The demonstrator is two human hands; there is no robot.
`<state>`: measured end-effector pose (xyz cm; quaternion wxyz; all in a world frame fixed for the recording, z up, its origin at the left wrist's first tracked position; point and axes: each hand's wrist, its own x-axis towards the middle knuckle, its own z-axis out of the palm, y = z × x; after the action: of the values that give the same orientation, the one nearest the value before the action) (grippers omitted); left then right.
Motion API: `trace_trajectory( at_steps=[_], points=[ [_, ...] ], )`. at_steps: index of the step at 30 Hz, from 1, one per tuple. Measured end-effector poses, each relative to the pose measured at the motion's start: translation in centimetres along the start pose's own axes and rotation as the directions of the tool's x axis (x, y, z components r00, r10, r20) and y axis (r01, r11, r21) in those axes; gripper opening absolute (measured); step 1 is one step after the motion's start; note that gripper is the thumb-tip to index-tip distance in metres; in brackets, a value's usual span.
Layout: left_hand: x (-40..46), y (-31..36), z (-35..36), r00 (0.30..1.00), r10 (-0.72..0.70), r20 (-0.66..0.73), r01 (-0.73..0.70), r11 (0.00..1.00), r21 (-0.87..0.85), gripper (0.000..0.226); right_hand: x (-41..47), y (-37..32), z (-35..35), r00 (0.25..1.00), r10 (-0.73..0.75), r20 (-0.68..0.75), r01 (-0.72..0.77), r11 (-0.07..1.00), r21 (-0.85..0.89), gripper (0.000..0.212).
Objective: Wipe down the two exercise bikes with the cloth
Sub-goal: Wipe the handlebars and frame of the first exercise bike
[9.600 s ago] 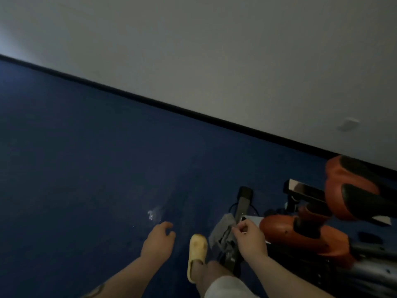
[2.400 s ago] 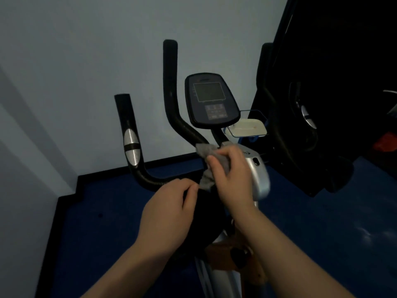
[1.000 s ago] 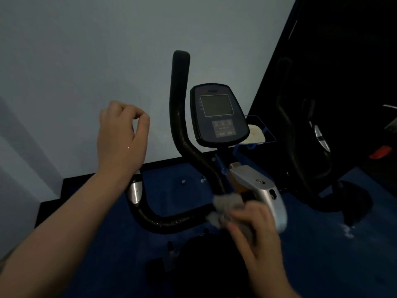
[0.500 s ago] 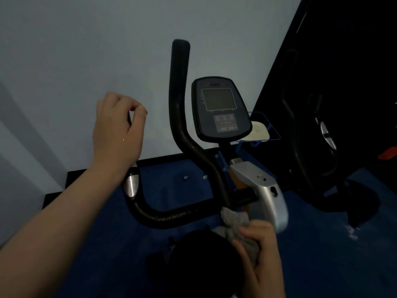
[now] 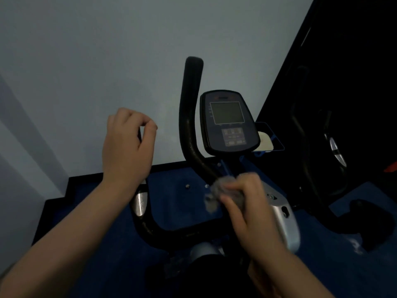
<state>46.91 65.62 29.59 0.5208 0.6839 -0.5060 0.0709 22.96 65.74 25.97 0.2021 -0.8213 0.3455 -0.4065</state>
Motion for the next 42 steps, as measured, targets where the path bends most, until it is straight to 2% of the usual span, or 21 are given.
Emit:
trace_trajectory(
  at_steps=[3, 7, 10, 16, 19, 22, 26, 28, 30, 33, 36, 40, 42],
  points=[
    [-0.1, 0.1, -0.1, 1.0, -0.004, 0.002, 0.004, 1.0, -0.002, 0.021, 5.4, -1.2, 1.2, 0.998, -0.043, 0.039, 0.044, 0.999, -0.005, 0.023],
    [-0.2, 0.4, -0.2, 1.0, -0.014, 0.019, 0.014, 1.0, -0.015, 0.019, 1.6, -0.4, -0.3, 0.986, -0.098, 0.133, 0.105, 0.993, -0.051, 0.016],
    [-0.3, 0.2, -0.2, 1.0, -0.009, 0.012, 0.009, 1.0, -0.008, 0.017, 0.9, -0.1, -0.5, 0.991, -0.089, 0.103, 0.096, 0.993, -0.064, 0.018],
    [-0.2, 0.4, -0.4, 0.999, -0.001, 0.045, 0.0, 1.0, 0.01, 0.015, 11.1, -3.8, 4.2, 0.989, -0.109, 0.096, 0.12, 0.986, -0.114, 0.013],
    [-0.3, 0.4, -0.6, 0.998, 0.005, 0.057, -0.004, 1.0, -0.013, 0.013, 8.2, -2.5, 2.9, 0.991, -0.081, 0.109, 0.086, 0.995, -0.045, 0.02],
    [-0.3, 0.4, -0.6, 0.999, -0.005, 0.044, 0.007, 0.999, -0.051, 0.016, 4.9, -1.5, 1.3, 0.991, -0.1, 0.093, 0.109, 0.99, -0.092, 0.023],
    [0.1, 0.4, -0.9, 0.996, -0.018, 0.09, 0.025, 0.996, -0.087, 0.015, 10.8, -3.1, 3.7, 0.987, -0.14, 0.084, 0.149, 0.983, -0.107, 0.018],
    [0.6, 0.2, -1.2, 0.994, -0.012, 0.108, 0.022, 0.995, -0.094, 0.018, 13.6, -4.1, 4.9, 0.994, -0.103, 0.019, 0.105, 0.989, -0.102, 0.015],
    [1.5, -0.1, -1.4, 0.992, -0.007, 0.123, 0.015, 0.998, -0.066, 0.025, 13.3, -3.7, 5.0, 0.999, -0.047, -0.018, 0.046, 0.999, -0.023, 0.015],
    [3.3, 0.0, -1.2, 0.988, -0.051, 0.145, 0.059, 0.997, -0.05, 0.033, 8.9, -2.1, 3.3, 0.999, 0.031, 0.024, -0.033, 0.998, 0.055, 0.017],
    [3.7, 0.6, -0.4, 0.99, -0.093, 0.107, 0.097, 0.995, -0.034, 0.032, 9.4, -1.9, 3.0, 0.999, -0.002, 0.033, 0.003, 1.0, -0.026, 0.021],
    [3.6, 0.2, -0.1, 0.992, -0.1, 0.077, 0.104, 0.993, -0.053, 0.031, 13.8, -4.1, 5.2, 0.993, -0.048, -0.109, 0.04, 0.997, -0.071, 0.013],
    [3.6, 0.1, -0.1, 0.994, -0.09, 0.064, 0.094, 0.993, -0.064, 0.031, 13.4, -3.9, 5.1, 0.996, -0.019, -0.089, 0.015, 0.999, -0.038, 0.014]
  ],
)
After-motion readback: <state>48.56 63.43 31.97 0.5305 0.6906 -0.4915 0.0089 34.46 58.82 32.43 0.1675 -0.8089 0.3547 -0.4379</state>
